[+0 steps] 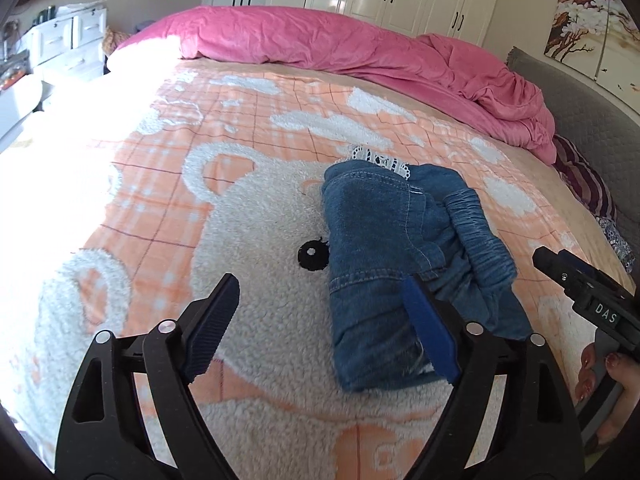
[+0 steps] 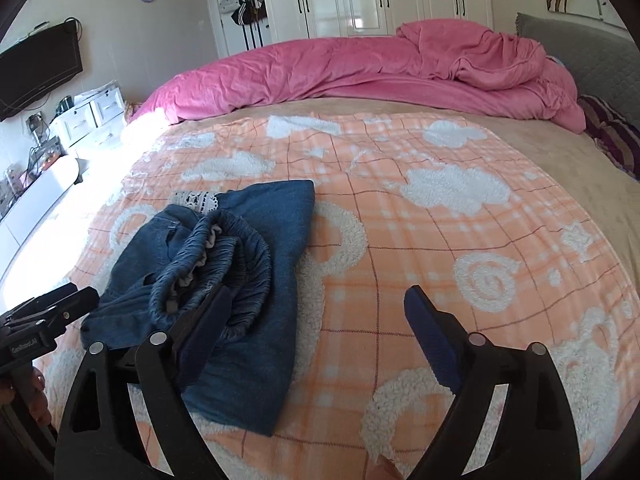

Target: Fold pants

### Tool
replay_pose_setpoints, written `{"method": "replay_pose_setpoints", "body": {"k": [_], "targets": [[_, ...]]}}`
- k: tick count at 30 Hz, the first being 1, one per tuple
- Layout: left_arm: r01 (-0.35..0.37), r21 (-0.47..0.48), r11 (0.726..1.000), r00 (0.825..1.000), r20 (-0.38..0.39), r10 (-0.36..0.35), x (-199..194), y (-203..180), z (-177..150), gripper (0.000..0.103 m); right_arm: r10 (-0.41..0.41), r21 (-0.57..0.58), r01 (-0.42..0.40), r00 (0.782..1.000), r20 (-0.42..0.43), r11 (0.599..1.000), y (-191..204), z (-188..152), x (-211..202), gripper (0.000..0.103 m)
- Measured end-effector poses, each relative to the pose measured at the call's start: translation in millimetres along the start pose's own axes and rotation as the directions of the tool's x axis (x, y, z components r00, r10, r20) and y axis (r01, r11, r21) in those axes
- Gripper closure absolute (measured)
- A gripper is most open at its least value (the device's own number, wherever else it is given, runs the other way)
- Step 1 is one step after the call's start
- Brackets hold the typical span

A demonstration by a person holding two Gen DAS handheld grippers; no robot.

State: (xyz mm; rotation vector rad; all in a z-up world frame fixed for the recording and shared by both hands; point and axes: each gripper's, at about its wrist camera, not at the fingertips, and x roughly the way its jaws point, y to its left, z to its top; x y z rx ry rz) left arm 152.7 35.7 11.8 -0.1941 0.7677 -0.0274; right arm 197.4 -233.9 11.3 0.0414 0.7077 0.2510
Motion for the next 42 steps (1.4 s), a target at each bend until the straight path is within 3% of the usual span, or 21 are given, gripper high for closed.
{"method": "replay_pose_setpoints", "body": {"k": [7, 10, 22, 35, 42], "targets": [[-0.017, 0.004, 1.0, 0.997, 0.071, 0.016, -42.4, -3.1, -20.8, 0.013, 0.059, 0.044, -0.061, 0.998, 0.034, 0.997, 4.0, -20.5, -26.7, 0.015], [-0.023, 0.025, 0.999, 0.996, 0.089, 0.021, -53.9, -7.1, -30.2, 0.01, 0.091, 0.047, -0.094, 0.994, 0.062, 0.994, 8.6, -27.8, -40.2, 0.006], [-0.039, 0.011, 0.999, 0.989, 0.141, 0.037, -90.7, -3.6, -56.9, 0.01, 0.049, 0.0, -0.05, 0.982, 0.185, 0.999, 16.7, -57.1, -92.6, 0.005], [-0.044, 0.054, 0.998, 0.993, 0.11, 0.038, -99.5, -24.2, -96.3, 0.01, 0.041, -0.018, -0.038, 0.987, 0.155, 0.999, 20.4, -91.7, -115.4, 0.005], [-0.043, 0.064, 0.997, 0.998, 0.053, 0.039, -87.4, -28.4, -108.4, 0.01, 0.035, -0.026, -0.032, 0.994, 0.101, 0.999, 20.6, -107.6, -111.5, 0.005]]}}
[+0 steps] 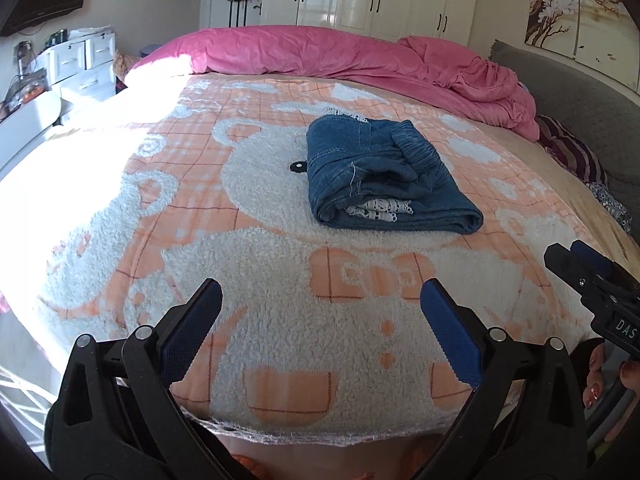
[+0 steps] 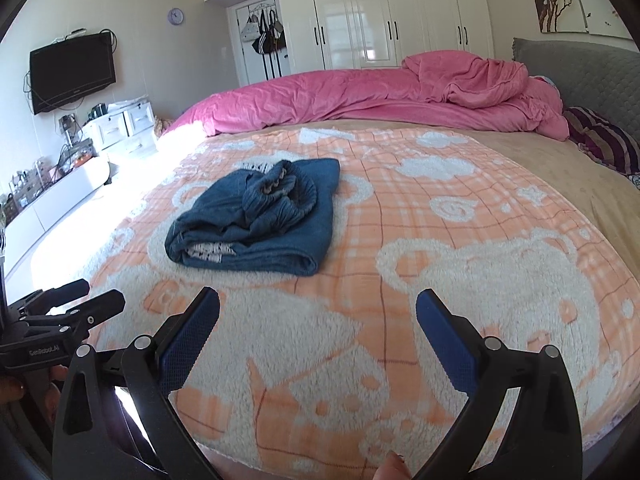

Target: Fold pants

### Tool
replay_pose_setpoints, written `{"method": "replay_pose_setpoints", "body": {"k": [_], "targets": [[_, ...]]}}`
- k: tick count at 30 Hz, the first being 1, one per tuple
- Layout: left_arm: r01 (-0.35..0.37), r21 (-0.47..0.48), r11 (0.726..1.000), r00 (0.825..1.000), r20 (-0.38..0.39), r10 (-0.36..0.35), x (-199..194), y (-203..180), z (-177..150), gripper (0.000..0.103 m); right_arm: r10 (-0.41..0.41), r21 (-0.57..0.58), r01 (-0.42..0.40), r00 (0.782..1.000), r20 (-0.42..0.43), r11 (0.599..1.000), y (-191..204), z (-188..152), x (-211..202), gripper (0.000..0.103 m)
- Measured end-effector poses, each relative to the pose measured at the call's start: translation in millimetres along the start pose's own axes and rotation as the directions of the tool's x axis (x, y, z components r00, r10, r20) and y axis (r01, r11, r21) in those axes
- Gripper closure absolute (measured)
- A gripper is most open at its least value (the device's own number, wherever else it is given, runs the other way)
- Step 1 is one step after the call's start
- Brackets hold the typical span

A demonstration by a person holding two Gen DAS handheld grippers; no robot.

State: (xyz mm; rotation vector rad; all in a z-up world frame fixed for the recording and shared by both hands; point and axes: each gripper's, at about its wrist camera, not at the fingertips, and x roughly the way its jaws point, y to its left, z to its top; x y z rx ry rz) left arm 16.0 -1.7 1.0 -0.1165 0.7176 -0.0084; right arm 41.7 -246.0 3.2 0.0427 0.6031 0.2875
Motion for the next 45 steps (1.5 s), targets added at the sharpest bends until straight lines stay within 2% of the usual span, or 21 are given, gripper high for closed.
{"method": "replay_pose_setpoints", "body": {"k": [9, 17, 45], "targets": [[-0.005, -0.004, 1.0, 0.997, -0.073, 0.005, 20.5, -0.1, -8.8, 0.01, -0.028, -0.01, 0.028, 0.998, -0.051, 1.0, -4.3, -9.6, 15.6, 0.005], [-0.002, -0.001, 1.0, 0.995, -0.1, 0.002, 27.8, -2.0, -10.5, 0.01, -0.029, -0.024, 0.028, 0.997, -0.073, 0.999, -3.4, -13.4, 25.2, 0.005], [-0.012, -0.012, 1.0, 0.995, -0.097, 0.011, 28.4, -1.5, -8.2, 0.01, -0.042, -0.014, 0.041, 0.996, -0.076, 0.999, -7.8, -13.0, 27.5, 0.005]]}}
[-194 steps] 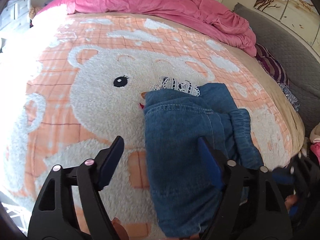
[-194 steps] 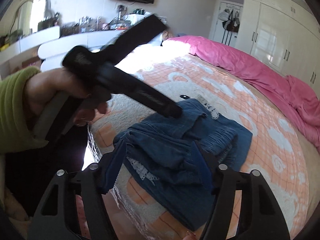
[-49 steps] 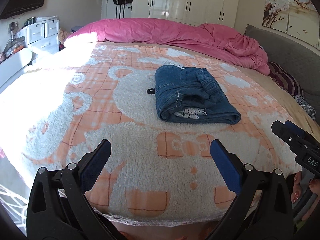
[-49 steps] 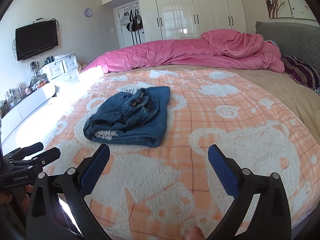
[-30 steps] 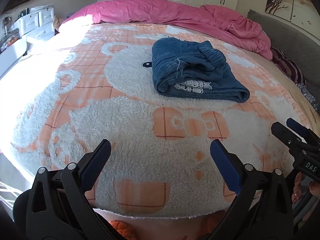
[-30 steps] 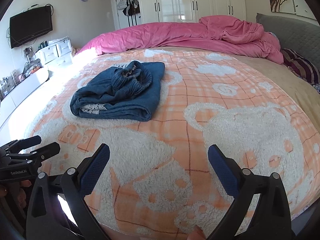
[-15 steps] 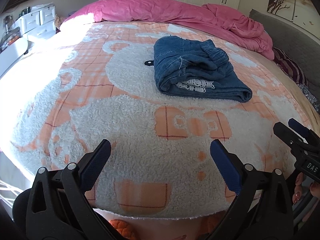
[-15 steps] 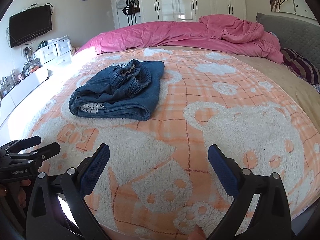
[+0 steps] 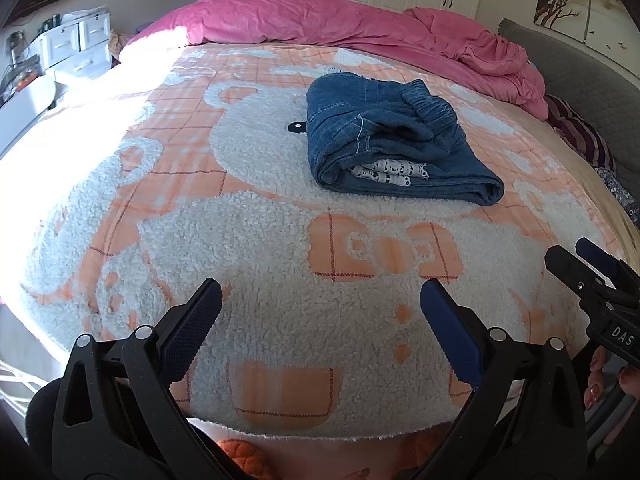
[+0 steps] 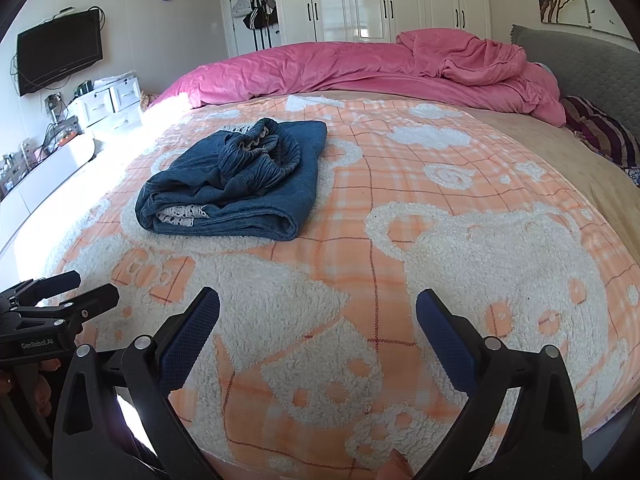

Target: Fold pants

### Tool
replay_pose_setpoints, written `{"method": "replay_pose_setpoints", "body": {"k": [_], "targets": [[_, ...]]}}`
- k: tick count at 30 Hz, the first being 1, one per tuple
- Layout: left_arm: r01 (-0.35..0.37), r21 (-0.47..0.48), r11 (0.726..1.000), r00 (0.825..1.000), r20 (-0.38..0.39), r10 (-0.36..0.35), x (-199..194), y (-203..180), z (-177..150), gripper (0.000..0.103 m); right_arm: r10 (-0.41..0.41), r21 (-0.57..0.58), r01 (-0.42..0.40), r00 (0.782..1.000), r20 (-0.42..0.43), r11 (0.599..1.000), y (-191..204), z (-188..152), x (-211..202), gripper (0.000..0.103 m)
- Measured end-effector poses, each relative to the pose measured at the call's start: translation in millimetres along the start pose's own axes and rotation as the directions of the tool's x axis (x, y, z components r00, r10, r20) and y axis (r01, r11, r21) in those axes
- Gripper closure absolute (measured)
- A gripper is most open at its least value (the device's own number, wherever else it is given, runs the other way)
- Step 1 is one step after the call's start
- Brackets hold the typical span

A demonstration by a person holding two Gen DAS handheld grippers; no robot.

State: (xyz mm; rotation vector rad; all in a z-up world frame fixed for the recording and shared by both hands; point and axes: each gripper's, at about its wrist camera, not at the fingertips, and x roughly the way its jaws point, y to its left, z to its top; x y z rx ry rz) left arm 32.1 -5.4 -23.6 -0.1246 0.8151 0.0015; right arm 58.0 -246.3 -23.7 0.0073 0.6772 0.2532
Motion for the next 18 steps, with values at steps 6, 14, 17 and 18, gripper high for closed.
{"method": "replay_pose_setpoints", "body": {"k": [6, 14, 17, 18], "targets": [[-0.009, 0.005, 1.0, 1.0, 0.002, 0.009, -1.0, 0.2, 0.4, 0.01, -0.001, 0.001, 0.001, 1.0, 0.0, 1.0, 0.2, -1.0, 0.6, 0.005], [-0.015, 0.004, 1.0, 1.0, 0.006, 0.015, -3.1, -0.6, 0.1, 0.01, -0.006, 0.0, 0.006, 1.0, 0.003, 1.0, 0.6, -1.9, 0.2, 0.005], [-0.015, 0.004, 1.0, 1.0, 0.006, 0.015, -3.0, -0.7, 0.0, 0.01, -0.006, -0.002, 0.006, 1.0, 0.002, 1.0, 0.3, -1.8, 0.1, 0.005], [-0.015, 0.004, 1.0, 1.0, 0.006, 0.015, -3.2, -0.8, 0.0, 0.01, -0.006, -0.002, 0.006, 1.0, 0.003, 1.0, 0.2, -1.9, 0.1, 0.005]]}}
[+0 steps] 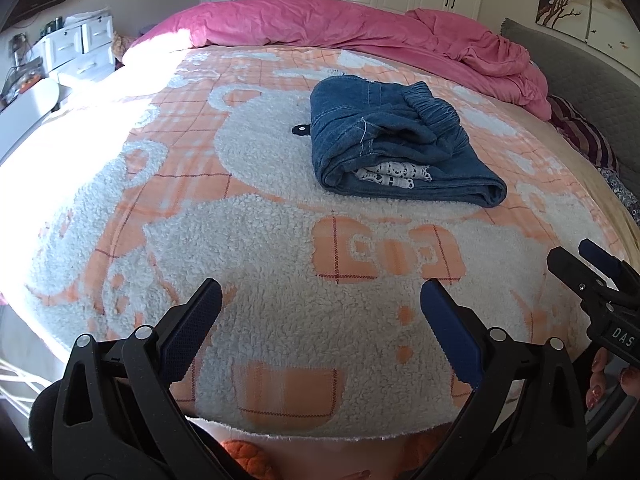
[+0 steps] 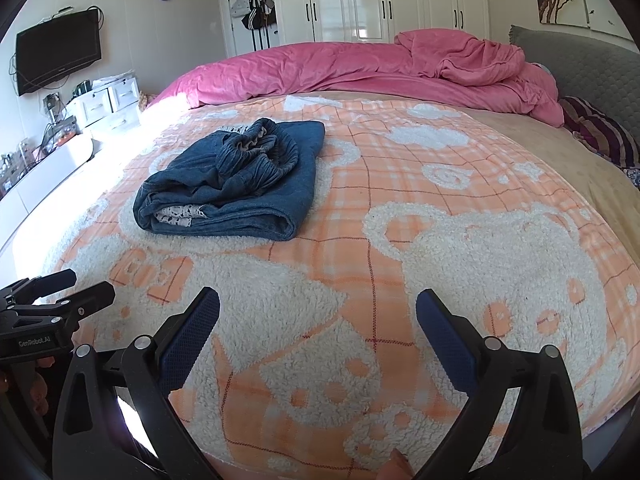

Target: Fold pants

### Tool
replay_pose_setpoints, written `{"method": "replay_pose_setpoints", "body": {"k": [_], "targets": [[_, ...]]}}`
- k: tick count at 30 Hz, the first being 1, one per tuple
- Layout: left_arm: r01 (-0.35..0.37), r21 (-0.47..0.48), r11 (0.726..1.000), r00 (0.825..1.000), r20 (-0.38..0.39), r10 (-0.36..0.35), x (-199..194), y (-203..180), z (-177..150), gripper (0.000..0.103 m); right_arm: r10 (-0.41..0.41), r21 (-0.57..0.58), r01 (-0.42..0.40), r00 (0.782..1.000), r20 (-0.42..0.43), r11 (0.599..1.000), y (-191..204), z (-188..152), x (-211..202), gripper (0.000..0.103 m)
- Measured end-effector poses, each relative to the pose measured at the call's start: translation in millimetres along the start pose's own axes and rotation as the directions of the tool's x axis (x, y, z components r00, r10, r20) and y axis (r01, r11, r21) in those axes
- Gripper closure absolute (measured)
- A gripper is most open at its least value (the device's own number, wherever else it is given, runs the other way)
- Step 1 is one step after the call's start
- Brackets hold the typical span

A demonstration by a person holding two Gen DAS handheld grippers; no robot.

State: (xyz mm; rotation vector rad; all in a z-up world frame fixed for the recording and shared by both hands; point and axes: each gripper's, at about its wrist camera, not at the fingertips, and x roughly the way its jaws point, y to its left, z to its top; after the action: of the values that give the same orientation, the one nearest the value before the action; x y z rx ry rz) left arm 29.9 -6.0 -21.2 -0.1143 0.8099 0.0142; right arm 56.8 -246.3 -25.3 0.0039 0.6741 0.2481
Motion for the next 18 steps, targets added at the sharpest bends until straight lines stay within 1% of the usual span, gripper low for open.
{"method": "replay_pose_setpoints", "body": {"k": [18], "targets": [[0.001, -0.001, 1.0, 1.0, 0.008, -0.001, -3.2, -0.6, 1.3, 0.01, -0.01, 0.001, 0.01, 1.0, 0.001, 1.0, 0.2, 0.3, -0.7, 0.005]]}}
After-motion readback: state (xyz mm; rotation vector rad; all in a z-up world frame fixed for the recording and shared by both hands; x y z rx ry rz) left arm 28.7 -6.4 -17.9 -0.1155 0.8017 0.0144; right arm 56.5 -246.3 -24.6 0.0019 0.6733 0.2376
